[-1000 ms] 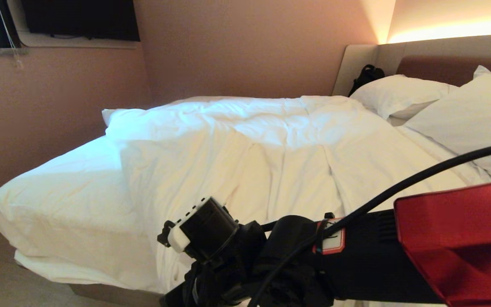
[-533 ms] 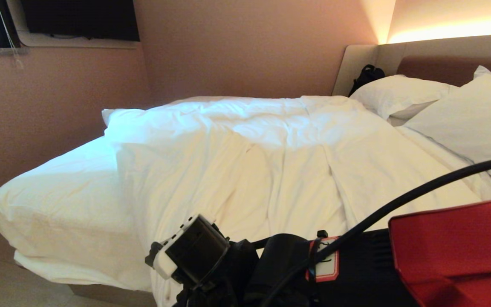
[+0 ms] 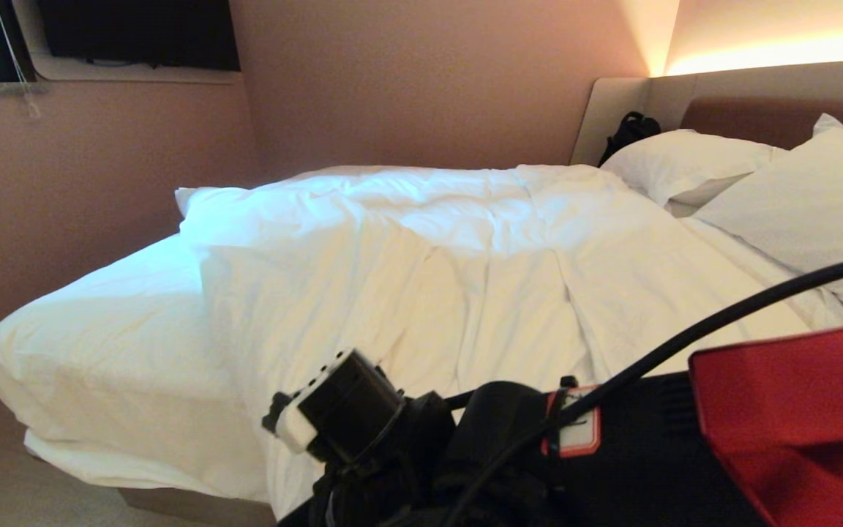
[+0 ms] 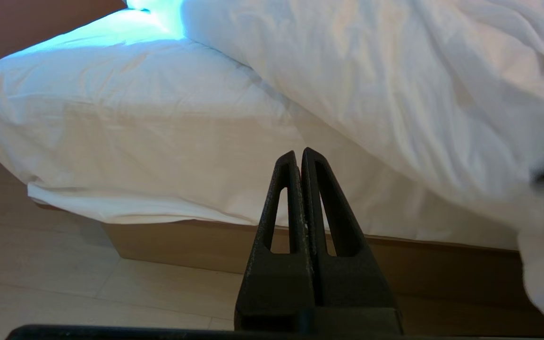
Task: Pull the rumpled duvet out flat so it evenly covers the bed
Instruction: Flatten the corners of the folded blanket
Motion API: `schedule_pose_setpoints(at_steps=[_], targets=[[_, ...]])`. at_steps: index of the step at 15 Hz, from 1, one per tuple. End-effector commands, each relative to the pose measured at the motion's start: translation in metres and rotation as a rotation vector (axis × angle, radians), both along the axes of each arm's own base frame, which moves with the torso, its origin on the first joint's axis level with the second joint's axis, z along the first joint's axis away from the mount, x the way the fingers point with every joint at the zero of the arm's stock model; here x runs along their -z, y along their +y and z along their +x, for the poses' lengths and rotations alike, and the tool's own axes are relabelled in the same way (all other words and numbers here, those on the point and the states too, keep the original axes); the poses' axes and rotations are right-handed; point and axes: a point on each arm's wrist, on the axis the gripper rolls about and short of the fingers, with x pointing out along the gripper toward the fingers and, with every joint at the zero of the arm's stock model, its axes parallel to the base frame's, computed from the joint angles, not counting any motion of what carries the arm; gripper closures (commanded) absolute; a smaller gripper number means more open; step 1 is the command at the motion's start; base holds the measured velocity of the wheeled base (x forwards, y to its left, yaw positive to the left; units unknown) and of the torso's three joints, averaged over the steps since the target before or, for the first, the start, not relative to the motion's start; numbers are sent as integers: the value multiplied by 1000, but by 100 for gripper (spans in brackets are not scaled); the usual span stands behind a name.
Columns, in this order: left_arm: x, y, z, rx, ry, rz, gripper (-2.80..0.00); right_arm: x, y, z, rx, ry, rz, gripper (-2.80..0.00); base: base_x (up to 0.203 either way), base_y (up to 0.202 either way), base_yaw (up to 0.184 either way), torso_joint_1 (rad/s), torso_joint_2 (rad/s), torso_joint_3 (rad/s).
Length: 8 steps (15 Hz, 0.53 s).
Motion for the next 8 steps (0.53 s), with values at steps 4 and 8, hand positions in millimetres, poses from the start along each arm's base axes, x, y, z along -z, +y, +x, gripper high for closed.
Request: schedule_pose_setpoints(at_steps=[4,8], targets=[[0,0,0,0,0,0,0,-76,-103,83,384,-151,109,-280,0,0,0,0,0,0],[0,0,0,-1,0,0,0,-131,-245,131,767,-272,187,-280,0,0,0,0,0,0]])
